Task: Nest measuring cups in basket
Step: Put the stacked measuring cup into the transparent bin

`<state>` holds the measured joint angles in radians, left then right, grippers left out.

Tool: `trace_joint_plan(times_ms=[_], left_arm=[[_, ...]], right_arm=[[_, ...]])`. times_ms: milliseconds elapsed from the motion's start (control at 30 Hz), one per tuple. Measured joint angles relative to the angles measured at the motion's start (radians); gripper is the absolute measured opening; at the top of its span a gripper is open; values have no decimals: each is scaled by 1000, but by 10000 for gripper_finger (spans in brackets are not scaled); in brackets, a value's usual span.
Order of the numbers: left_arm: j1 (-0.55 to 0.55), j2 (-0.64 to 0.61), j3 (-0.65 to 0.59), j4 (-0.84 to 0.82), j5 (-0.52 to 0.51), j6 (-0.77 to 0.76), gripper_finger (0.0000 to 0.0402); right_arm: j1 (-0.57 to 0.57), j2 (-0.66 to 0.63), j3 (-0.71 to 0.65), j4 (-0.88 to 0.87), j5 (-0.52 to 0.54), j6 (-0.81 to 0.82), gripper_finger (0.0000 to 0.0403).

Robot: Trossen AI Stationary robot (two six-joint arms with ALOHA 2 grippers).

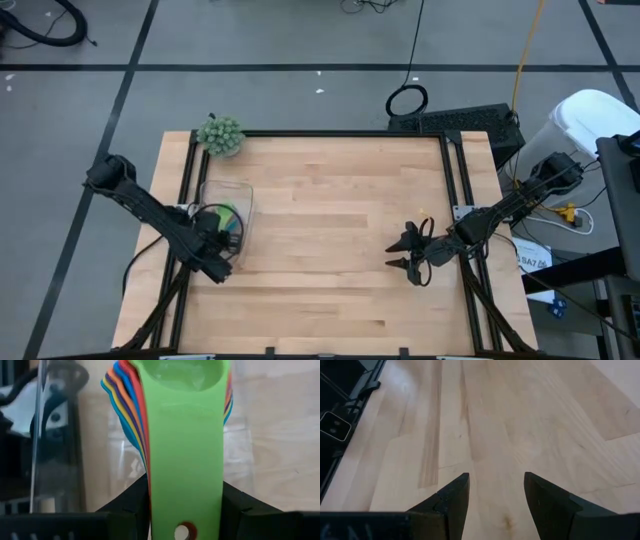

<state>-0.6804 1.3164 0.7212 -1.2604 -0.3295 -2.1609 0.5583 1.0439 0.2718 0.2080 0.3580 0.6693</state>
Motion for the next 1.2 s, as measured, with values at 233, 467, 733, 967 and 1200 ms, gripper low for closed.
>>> trace_joint_plan(times_ms=[233,467,733,967,1200], left_arm=[[5,31,0,30,59,-32,145],[5,48,0,69,69,-64,145],[7,48,0,68,88,-91,242],[7,48,0,58,105,-55,313],[8,41,2,29,104,-38,321]], right_arm=[[0,0,0,5,0,0,183],[0,0,0,5,-12,-1,183],[0,0,0,5,-21,-12,183],[0,0,0,5,-21,-23,183],[0,0,0,5,-21,-23,183]])
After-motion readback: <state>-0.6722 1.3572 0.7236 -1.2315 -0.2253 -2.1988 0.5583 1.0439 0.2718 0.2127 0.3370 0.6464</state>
